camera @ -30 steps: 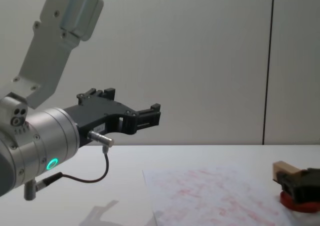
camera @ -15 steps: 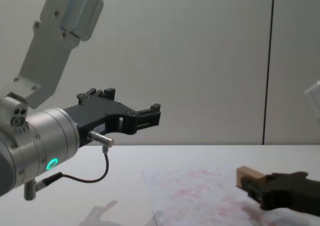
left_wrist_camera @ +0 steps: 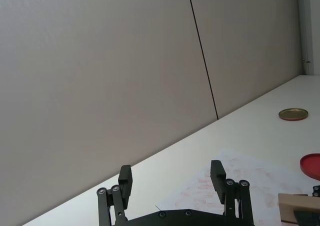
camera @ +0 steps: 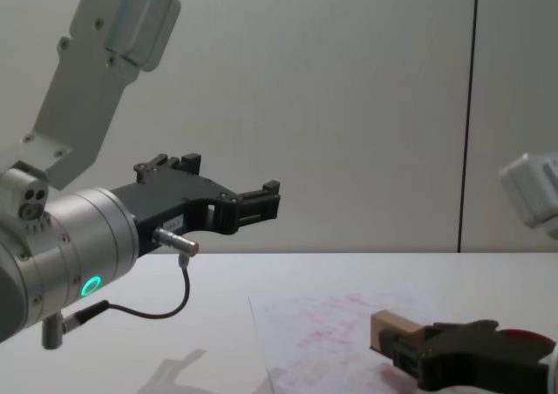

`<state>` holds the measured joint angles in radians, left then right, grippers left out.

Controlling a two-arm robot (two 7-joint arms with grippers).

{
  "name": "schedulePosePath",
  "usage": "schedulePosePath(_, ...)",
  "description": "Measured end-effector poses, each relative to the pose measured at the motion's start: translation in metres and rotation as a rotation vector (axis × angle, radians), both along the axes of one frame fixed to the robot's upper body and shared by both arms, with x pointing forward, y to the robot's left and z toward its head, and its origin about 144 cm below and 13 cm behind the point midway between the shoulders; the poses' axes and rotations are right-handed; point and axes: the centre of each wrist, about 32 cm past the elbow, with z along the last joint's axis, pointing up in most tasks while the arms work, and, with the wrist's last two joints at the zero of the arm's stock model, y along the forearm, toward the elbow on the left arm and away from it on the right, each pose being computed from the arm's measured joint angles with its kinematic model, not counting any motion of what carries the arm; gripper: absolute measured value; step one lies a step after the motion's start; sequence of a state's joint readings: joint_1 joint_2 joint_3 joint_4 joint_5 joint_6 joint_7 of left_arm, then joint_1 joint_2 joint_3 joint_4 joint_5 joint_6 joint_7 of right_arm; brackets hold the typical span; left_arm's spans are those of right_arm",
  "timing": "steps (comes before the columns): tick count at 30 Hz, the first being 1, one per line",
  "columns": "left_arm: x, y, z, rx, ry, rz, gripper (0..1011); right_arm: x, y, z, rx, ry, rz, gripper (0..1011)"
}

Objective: Use the one hand to pick up the stamp and affix it onto the A4 paper.

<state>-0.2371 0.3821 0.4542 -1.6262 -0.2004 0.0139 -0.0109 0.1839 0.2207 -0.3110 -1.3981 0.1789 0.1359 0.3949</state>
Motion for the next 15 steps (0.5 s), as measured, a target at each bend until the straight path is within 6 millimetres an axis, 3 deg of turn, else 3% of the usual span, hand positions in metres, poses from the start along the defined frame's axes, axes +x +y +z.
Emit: schedulePosePath(15, 0.0, 0.0, 0.0, 0.0, 0.0, 0.0, 993, 0.0017, 0.0025, -0.0069, -0.031, 0.052, 0.047, 222)
